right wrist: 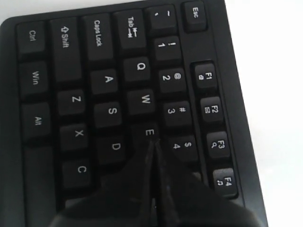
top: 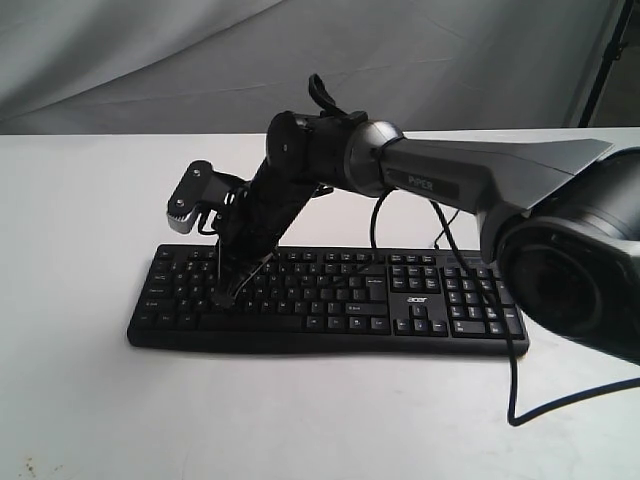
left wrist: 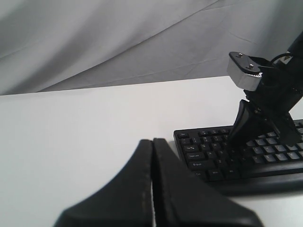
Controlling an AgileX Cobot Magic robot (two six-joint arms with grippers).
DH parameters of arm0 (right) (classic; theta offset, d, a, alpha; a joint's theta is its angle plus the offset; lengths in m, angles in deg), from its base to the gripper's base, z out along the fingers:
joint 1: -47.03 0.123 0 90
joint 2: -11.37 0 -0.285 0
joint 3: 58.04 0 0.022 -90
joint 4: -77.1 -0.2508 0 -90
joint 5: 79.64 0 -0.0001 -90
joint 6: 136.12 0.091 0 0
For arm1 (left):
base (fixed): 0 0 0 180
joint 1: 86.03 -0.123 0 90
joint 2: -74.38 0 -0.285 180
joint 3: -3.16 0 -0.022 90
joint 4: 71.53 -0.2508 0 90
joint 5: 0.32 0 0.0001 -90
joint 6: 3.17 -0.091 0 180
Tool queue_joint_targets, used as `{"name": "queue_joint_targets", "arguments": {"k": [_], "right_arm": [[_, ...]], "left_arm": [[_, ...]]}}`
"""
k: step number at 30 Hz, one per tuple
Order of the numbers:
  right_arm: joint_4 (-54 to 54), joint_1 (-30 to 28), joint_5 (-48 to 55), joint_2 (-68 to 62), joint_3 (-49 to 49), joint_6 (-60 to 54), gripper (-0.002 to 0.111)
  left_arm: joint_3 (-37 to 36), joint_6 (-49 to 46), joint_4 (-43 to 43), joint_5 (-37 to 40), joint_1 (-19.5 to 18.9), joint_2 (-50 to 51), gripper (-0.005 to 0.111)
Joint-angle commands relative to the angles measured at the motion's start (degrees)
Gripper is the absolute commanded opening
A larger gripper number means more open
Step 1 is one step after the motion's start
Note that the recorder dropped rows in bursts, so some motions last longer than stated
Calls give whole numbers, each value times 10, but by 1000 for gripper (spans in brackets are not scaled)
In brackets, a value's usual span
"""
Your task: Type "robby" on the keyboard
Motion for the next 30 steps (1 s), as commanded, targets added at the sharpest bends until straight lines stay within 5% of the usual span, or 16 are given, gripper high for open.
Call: {"name": "queue_joint_targets", "arguments": {"k": [1, 22, 30], "right_arm": [[2, -1, 4, -1, 1, 0, 0], [37, -35, 70, 40, -1, 27, 0], [0, -82, -5, 126, -157, -25, 0]], "left_arm": [[-2, 2, -3, -3, 4, -2, 0], [-2, 2, -3, -3, 4, -2, 0], [-2, 2, -3, -3, 4, -2, 0]]}}
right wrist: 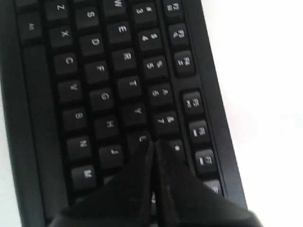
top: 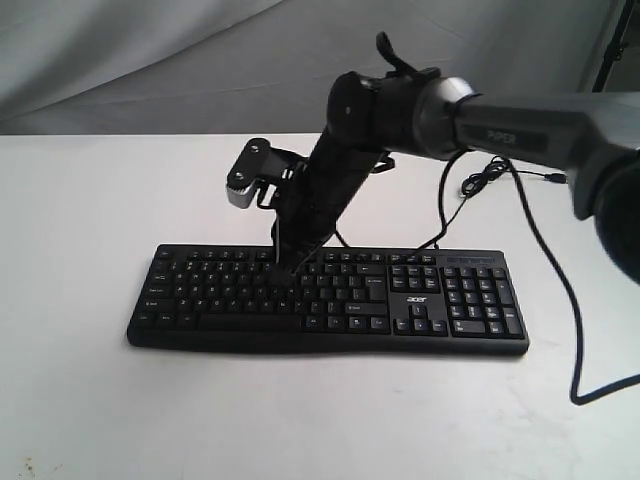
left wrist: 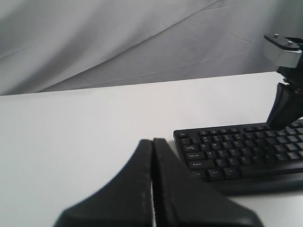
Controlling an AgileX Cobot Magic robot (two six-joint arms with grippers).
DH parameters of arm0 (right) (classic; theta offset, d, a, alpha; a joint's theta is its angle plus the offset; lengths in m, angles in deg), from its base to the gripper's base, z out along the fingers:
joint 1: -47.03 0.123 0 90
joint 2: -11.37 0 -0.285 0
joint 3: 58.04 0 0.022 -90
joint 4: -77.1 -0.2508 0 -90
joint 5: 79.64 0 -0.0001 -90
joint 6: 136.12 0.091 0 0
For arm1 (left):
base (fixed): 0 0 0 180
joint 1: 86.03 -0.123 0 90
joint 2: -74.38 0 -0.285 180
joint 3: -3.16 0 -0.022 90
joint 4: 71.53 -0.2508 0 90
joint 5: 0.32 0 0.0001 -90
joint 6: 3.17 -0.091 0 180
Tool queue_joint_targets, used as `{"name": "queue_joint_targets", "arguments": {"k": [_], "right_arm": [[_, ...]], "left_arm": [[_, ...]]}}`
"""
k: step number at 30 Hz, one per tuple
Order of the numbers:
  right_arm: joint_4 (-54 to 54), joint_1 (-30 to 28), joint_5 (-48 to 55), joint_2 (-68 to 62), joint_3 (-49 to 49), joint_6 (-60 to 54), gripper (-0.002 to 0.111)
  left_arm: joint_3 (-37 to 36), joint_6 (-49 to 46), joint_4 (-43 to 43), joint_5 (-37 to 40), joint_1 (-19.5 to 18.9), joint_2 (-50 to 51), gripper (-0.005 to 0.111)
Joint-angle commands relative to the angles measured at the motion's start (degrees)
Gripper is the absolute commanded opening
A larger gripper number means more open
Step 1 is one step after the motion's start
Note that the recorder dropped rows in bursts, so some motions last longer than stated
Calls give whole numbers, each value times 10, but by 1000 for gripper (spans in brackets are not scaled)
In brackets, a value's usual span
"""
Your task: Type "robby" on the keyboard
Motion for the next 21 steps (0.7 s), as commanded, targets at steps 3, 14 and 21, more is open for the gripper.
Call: {"name": "queue_joint_targets", "arguments": {"k": [3, 14, 21], "right_arm": [[-55, -38, -41, 53, -91, -59, 0], [-111, -44, -67, 51, -119, -128, 0], [-118, -42, -71, 40, -118, -136, 0]], "left_arm": [[-2, 2, -3, -3, 4, -2, 0], [-2, 2, -3, -3, 4, -2, 0], [-2, 2, -3, -3, 4, -2, 0]]}}
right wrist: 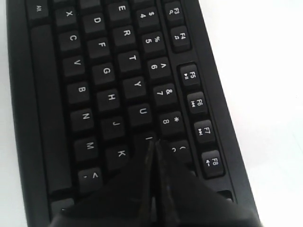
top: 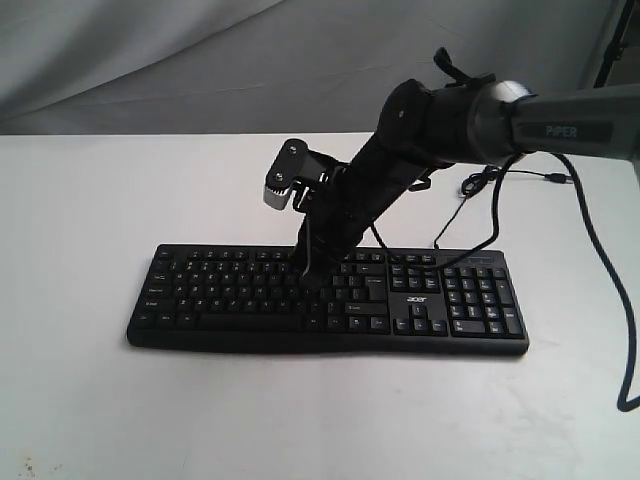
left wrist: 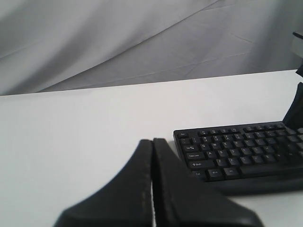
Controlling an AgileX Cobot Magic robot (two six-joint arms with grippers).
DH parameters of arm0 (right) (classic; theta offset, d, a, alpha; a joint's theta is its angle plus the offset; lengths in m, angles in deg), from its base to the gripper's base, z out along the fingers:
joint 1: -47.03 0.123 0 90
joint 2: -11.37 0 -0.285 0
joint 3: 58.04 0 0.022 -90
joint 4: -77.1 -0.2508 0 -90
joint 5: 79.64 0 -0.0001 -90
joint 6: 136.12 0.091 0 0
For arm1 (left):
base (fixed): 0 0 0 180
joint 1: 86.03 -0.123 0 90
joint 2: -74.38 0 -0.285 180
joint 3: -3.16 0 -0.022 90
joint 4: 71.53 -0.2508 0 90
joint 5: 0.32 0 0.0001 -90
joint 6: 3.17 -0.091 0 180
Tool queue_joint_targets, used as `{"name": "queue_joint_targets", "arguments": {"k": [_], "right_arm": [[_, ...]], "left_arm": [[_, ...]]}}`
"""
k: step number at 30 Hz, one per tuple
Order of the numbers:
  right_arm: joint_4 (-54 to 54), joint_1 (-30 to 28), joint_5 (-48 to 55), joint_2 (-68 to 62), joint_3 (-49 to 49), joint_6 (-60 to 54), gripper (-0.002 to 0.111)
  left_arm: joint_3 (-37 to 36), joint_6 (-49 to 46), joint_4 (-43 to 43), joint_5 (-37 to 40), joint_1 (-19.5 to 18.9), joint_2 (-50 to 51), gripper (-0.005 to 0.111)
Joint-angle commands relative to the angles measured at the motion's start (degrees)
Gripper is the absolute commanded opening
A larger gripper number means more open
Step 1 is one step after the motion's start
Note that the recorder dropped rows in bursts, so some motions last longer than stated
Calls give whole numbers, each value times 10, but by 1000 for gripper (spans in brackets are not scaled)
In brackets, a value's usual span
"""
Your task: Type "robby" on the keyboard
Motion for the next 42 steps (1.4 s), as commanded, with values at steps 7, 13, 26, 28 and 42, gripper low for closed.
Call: {"name": "queue_joint_targets", "arguments": {"k": [7, 13, 26, 28, 42], "right_arm": [[-7, 0, -16, -18, -1, -8, 0], [-8, 0, -7, -18, -1, -8, 0], [-5, 0, -2, -18, -1, -8, 0], [-5, 0, -2, -18, -1, -8, 0], [-5, 0, 2, -29, -1, -6, 0]], "left_arm": [[-2, 2, -3, -3, 4, -2, 0], [-2, 2, -3, -3, 4, -2, 0], [-2, 2, -3, -3, 4, -2, 0], [-2, 2, -3, -3, 4, -2, 0], [-2, 2, -3, -3, 4, -2, 0]]}}
